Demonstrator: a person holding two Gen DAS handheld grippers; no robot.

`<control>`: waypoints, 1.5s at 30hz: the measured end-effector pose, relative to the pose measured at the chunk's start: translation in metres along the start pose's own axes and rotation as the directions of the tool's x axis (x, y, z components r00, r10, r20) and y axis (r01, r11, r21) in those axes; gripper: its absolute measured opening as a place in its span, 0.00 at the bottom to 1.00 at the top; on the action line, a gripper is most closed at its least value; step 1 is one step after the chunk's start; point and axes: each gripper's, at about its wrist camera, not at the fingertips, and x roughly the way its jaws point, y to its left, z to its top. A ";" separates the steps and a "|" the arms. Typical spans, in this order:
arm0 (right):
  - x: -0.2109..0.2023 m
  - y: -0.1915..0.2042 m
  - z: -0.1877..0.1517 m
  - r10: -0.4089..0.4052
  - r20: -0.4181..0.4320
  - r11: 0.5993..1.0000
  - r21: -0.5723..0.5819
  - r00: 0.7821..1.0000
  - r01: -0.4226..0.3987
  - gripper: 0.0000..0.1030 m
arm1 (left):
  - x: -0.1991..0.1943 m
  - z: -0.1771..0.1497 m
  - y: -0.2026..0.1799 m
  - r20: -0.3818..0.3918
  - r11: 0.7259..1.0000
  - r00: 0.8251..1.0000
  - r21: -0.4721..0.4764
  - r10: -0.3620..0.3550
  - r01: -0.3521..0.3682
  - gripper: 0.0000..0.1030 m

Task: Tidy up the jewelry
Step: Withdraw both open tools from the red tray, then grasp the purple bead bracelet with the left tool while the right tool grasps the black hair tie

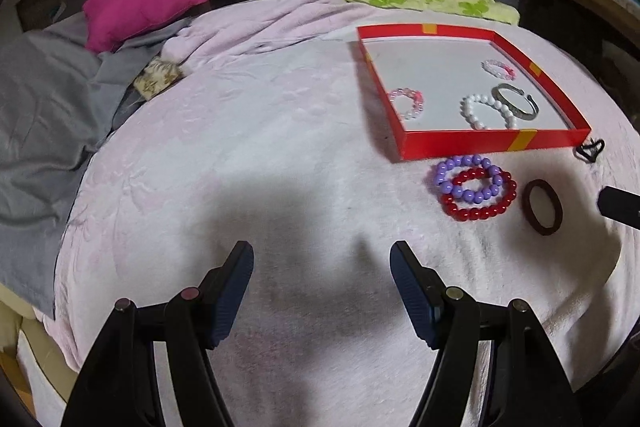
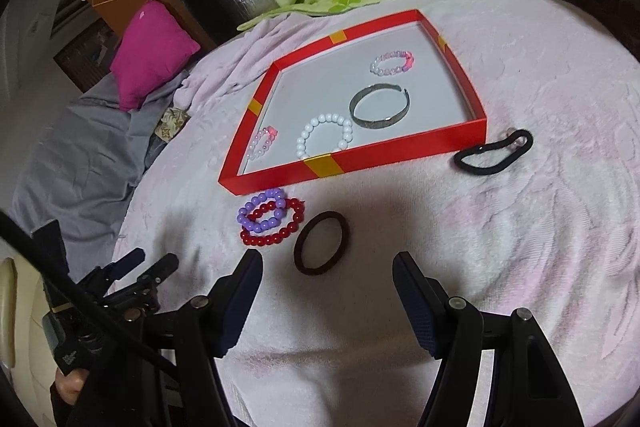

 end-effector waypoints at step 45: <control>-0.001 -0.050 0.011 -0.080 0.027 0.995 0.066 0.996 0.078 0.60 | 0.034 0.030 -0.068 -0.059 0.871 0.870 0.012 -0.489 0.491 0.15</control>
